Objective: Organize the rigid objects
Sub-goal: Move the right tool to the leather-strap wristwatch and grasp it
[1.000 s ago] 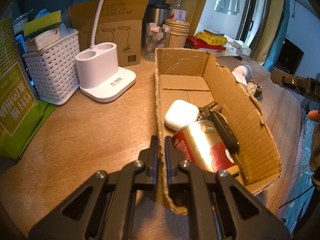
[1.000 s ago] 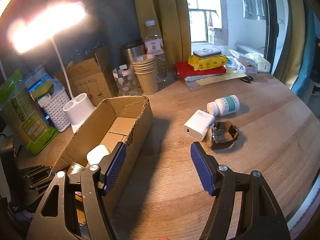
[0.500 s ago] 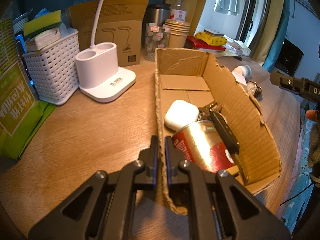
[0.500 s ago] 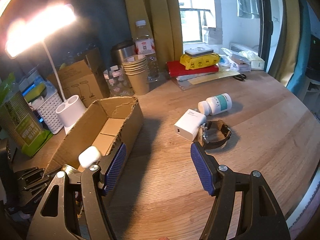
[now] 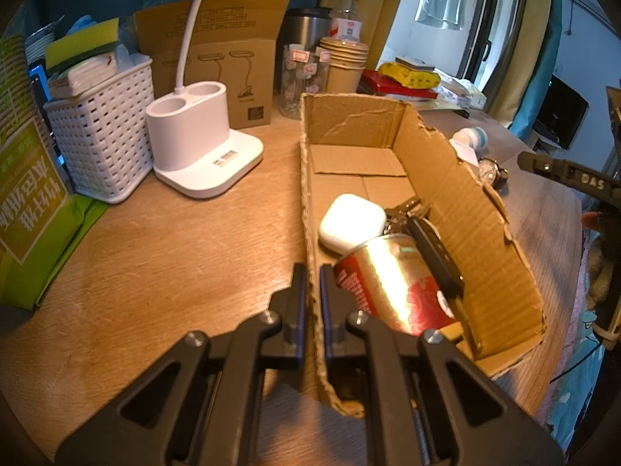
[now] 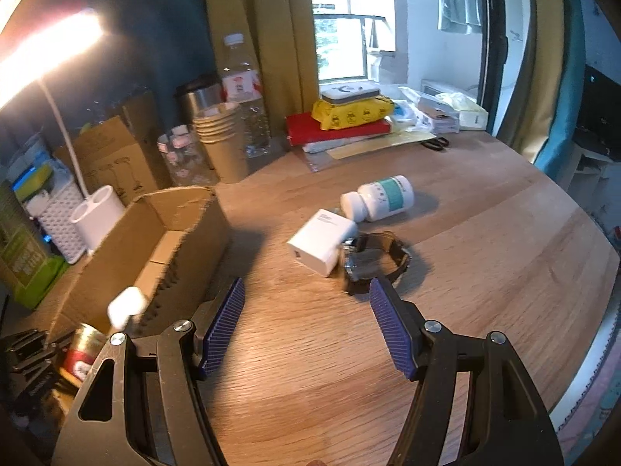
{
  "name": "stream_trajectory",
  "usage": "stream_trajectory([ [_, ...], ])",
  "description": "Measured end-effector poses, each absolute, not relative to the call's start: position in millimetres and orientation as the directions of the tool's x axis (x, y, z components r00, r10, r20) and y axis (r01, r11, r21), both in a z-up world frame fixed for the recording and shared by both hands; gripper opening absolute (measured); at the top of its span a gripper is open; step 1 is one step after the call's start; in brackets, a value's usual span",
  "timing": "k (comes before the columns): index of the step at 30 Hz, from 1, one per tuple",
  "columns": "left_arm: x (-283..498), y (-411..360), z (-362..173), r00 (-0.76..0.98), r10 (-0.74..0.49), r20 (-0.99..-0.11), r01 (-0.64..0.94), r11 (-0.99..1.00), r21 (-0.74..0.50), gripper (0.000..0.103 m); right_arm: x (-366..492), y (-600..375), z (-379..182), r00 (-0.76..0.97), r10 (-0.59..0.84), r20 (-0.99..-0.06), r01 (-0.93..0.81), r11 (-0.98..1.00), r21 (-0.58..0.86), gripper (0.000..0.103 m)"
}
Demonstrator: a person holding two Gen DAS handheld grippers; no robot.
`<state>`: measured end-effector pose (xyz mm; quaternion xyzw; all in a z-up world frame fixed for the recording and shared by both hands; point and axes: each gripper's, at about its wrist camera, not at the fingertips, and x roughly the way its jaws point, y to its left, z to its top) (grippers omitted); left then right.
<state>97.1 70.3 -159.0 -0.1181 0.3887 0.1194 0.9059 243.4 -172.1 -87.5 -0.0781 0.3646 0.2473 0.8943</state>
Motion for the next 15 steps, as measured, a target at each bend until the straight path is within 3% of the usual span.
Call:
stream_trajectory([
  [11,97.3,70.7,-158.7,0.669,0.124,-0.733,-0.309,0.943,-0.123,0.009,277.5,-171.2,-114.2,0.611,0.346,-0.712,-0.507,0.861,-0.018,0.07],
  [15,97.3,70.9,-158.8,0.669,0.123,-0.733,-0.31,0.943,-0.124,0.009,283.0,-165.5,-119.9,0.614,0.335,-0.715,-0.517,0.855,-0.043,0.055],
])
